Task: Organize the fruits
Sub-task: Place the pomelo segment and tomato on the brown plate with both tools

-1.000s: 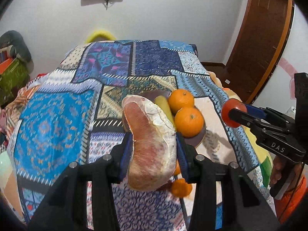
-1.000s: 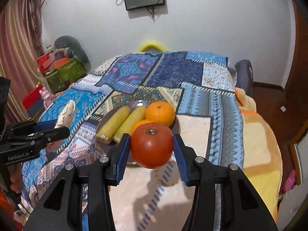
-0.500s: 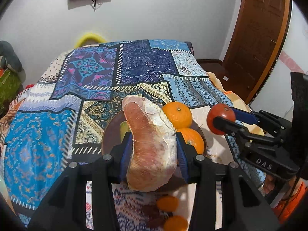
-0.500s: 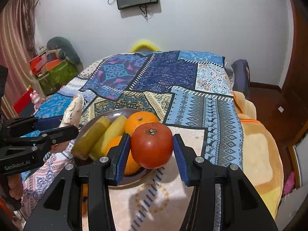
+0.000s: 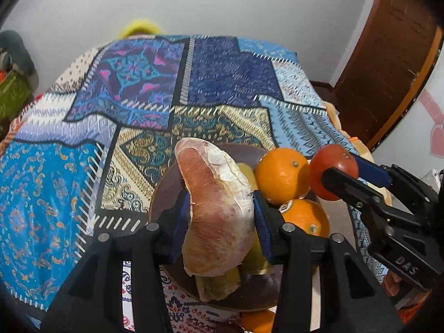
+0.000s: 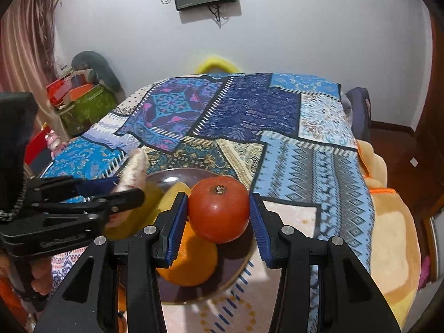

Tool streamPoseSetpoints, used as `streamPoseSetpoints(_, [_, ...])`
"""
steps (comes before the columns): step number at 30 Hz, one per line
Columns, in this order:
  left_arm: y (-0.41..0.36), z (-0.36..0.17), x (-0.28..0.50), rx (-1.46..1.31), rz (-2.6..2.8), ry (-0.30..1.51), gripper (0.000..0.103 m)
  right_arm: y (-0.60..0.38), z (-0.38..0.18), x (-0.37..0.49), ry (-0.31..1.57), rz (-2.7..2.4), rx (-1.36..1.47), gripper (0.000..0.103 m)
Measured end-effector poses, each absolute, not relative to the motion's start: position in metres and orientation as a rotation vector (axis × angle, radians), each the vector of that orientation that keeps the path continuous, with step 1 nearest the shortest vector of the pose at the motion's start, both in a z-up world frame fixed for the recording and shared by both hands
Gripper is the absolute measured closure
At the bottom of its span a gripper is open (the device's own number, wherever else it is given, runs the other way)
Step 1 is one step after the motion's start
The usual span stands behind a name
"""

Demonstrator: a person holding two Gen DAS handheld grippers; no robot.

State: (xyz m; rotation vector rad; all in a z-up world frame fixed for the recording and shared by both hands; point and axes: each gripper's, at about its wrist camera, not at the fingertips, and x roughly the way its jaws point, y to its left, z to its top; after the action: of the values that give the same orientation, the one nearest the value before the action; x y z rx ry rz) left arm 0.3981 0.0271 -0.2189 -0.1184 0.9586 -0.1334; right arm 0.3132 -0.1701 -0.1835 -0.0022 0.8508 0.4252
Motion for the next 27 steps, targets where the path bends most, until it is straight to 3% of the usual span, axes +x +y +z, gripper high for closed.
streamPoseSetpoints(4, [0.032, -0.221, 0.396, -0.141, -0.142, 0.961, 0.048, -0.163, -0.186, 0.316, 0.854, 0.441, -0.015, 0.061])
streamPoseSetpoints(19, [0.067, -0.205, 0.36, -0.104, -0.064, 0.887, 0.047, -0.13, -0.193, 0.321, 0.87, 0.476, -0.081, 0.061])
streamPoseSetpoints(27, [0.062, -0.204, 0.352, -0.089, -0.073, 0.868, 0.047, -0.123, -0.194, 0.319, 0.871, 0.481, -0.107, 0.056])
